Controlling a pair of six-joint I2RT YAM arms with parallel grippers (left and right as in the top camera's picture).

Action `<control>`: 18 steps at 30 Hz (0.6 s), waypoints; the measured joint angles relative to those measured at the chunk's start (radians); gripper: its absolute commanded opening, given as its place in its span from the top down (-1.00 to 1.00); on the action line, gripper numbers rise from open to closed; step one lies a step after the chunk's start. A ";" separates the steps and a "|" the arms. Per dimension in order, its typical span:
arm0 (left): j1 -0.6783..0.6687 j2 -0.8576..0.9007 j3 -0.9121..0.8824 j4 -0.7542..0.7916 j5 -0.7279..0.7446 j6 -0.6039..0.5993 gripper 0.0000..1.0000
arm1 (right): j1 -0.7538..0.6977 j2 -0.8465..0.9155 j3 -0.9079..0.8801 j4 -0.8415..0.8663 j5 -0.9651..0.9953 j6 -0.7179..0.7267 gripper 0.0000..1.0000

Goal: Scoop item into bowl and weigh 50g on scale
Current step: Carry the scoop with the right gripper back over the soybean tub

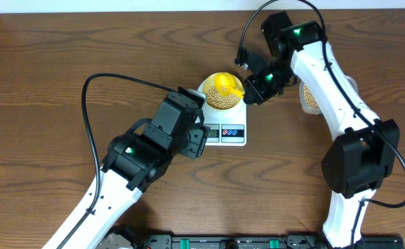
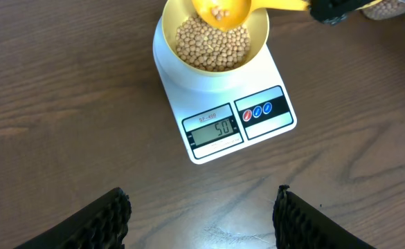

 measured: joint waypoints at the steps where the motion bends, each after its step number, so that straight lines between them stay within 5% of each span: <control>1: 0.000 0.000 0.000 0.000 0.000 0.000 -0.38 | -0.004 0.000 0.007 -0.009 -0.011 0.000 0.98; 18: 0.000 0.000 0.000 0.000 0.000 0.000 -0.38 | -0.146 0.000 0.179 -0.077 -0.249 0.015 0.97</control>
